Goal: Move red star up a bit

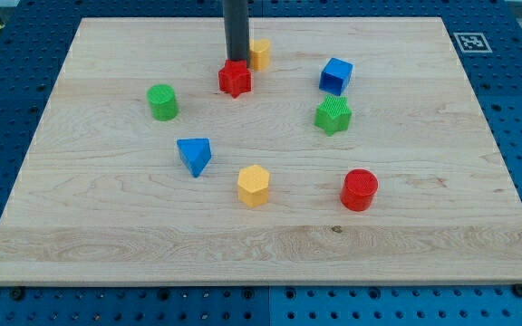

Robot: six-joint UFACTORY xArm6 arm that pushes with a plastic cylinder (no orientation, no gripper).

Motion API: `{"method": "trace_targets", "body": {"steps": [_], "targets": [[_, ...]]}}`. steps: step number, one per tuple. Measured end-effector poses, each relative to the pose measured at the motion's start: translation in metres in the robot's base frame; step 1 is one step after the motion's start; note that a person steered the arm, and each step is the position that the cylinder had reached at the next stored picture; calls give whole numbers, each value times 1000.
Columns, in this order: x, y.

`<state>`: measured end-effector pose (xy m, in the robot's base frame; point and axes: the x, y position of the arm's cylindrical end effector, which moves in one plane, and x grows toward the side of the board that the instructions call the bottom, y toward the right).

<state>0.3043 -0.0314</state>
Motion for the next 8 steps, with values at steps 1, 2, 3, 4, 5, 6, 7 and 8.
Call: {"method": "trace_targets", "body": {"steps": [1,2,3,4,5,6,7,8], "targets": [[0,32],[5,67],[27,72],[47,72],[66,66],[65,38],[58,-1],[58,-3]]}}
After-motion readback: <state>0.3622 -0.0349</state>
